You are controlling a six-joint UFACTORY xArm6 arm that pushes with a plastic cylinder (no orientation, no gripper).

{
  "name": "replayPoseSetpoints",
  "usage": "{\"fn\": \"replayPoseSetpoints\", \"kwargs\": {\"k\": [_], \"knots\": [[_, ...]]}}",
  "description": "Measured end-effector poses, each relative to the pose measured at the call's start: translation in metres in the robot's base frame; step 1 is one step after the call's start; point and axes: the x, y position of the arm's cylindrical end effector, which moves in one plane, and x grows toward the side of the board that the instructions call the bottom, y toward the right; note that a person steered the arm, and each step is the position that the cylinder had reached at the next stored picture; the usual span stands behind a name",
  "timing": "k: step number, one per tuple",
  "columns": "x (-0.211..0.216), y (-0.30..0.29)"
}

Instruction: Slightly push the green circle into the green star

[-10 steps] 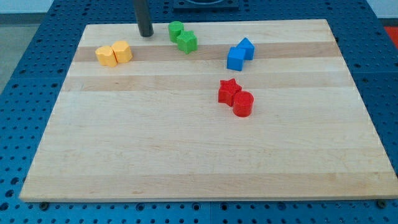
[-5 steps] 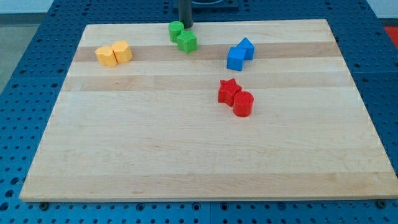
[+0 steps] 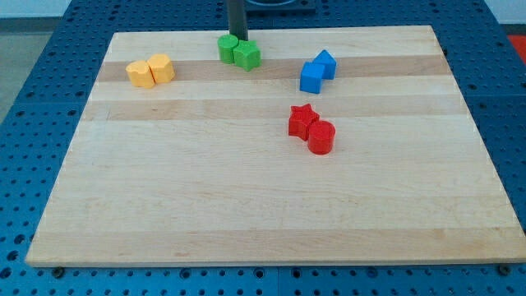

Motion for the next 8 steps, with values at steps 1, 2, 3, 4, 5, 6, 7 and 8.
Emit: {"fn": "replayPoseSetpoints", "kwargs": {"k": [1, 2, 3, 4, 5, 6, 7, 8], "knots": [[-0.004, 0.0], [-0.009, 0.0], [-0.009, 0.0], [-0.019, -0.008], [-0.018, -0.038], [0.002, -0.056], [0.019, -0.055], [0.02, -0.043]]}}
